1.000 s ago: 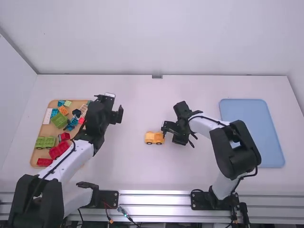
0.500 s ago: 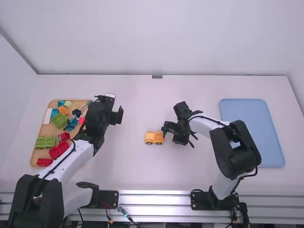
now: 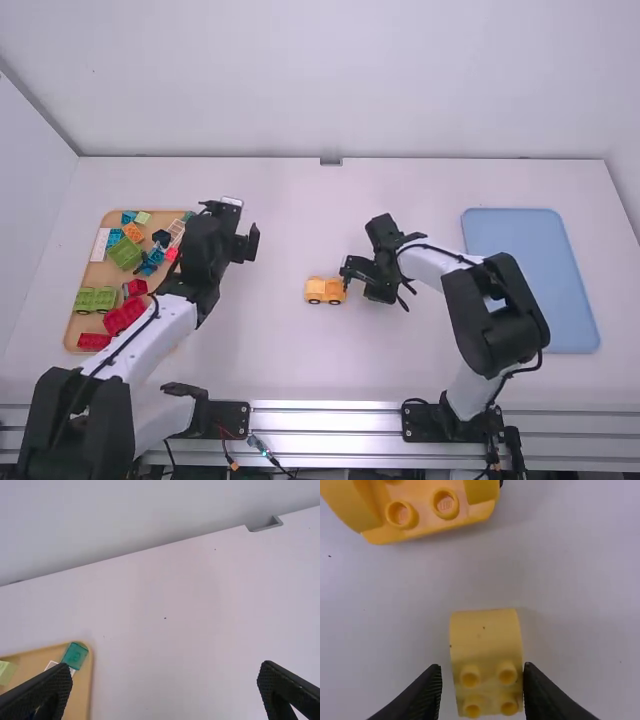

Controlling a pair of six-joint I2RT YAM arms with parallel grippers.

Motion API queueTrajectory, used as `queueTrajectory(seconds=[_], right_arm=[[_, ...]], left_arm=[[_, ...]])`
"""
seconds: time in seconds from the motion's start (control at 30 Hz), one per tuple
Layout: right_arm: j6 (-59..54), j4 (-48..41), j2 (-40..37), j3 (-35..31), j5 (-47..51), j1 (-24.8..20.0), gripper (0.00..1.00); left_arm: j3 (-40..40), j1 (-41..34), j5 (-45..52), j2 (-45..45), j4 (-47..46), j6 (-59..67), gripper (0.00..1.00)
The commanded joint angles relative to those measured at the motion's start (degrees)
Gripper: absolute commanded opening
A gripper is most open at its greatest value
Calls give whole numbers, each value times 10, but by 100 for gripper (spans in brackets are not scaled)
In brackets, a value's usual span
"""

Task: Assemble lego blocks to make yellow taxi

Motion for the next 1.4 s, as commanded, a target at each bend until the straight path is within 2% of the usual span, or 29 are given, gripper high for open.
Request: queueTrajectory(seconds=[0.0, 0.57, 0.83, 1.17, 1.3, 1.37], right_arm=[[3, -3, 1, -3, -2, -1, 42], [49, -6, 1, -3, 18, 7, 41], [46, 0, 1, -3, 24, 26, 46], [46, 2, 2, -3, 20, 25, 44], [46, 19, 26, -3, 29, 25, 44], [46, 24, 40, -3, 45, 25, 39]], left_arm=[[-2, 0, -4, -10, -3, 0, 99], [-2, 0, -4, -10, -4, 12, 99], [-2, -1, -4, -10, -7, 13, 99], [-2, -1, -4, -10, -10, 13, 99], [-2, -1, -4, -10, -12, 13, 99], [-2, -1, -4, -10, -12, 13, 99]])
